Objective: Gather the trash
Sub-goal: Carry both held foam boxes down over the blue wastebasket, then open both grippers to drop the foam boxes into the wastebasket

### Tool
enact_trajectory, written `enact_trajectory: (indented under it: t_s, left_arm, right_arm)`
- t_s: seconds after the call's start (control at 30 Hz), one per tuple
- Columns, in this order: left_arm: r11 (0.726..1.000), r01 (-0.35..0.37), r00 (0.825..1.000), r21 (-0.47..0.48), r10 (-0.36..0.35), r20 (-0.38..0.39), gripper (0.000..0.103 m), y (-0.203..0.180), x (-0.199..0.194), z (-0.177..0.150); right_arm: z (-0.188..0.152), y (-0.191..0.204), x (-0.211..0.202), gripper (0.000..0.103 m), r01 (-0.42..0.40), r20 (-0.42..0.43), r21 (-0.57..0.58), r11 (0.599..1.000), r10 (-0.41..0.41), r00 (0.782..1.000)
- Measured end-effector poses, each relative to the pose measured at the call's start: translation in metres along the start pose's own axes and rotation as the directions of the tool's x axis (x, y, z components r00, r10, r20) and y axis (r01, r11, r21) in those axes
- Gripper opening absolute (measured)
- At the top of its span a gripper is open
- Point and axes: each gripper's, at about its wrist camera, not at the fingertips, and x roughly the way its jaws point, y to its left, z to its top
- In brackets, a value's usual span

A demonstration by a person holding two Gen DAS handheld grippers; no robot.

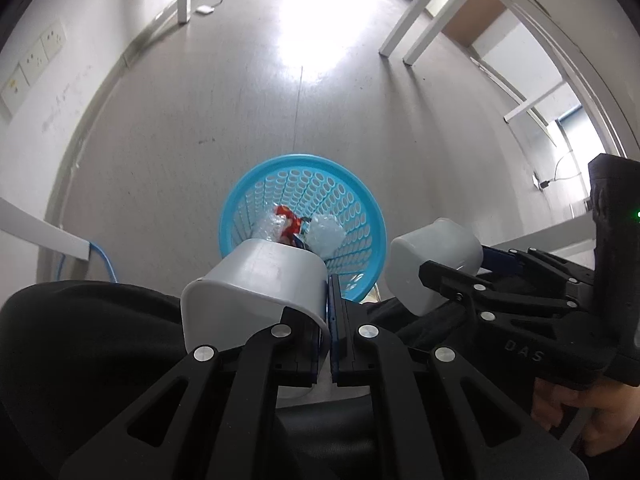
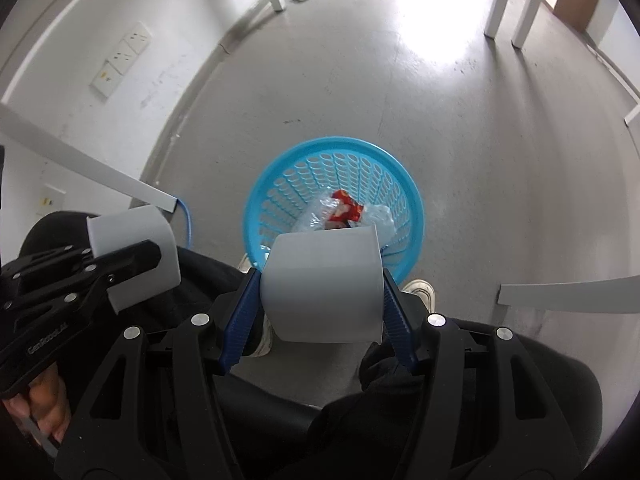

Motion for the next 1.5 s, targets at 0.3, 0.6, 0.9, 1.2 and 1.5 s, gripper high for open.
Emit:
enact_trajectory:
  t_s: [0.3,0.6,0.9,1.2,1.5]
  left_arm:
    - [0.99,0.032,0.997,-0.136,-0.04,-0.06,0.003,0.022,0.043,0.032]
    - [0.985,-0.028,0.991,-0.172,0.006,-0.131,0.003,0.029,0.095,0.061]
    - [0.977,-0.044,0.979,-0.21,0.0,-0.203,0.003,0.039,0.136,0.083]
    - [0.978,-0.035,0.97,-0.207,-0.017,-0.244,0.003,0.033,0.155,0.086]
    - [0.972,-0.017,0.982,-0.236,-0.029,-0.188,0.049,0.036,0.151,0.09]
  right_arm:
    - [0.02,-0.014,0.041,0.055,-0.014,-0.066,0.038,0.999,0.016,0.998]
    - [0.037,-0.019,0.094,0.055,-0.003,-0.174,0.067,0.998,0.015,0.985]
    - [0.054,-0.034,0.143,0.056,0.04,-0.264,0.098,0.994,-0.013,0.964]
    - [0.056,-0.038,0.163,0.056,0.058,-0.296,0.106,0.993,-0.024,0.955]
    - [0.058,-0.045,0.159,0.069,0.073,-0.278,0.145,0.987,-0.03,0.96]
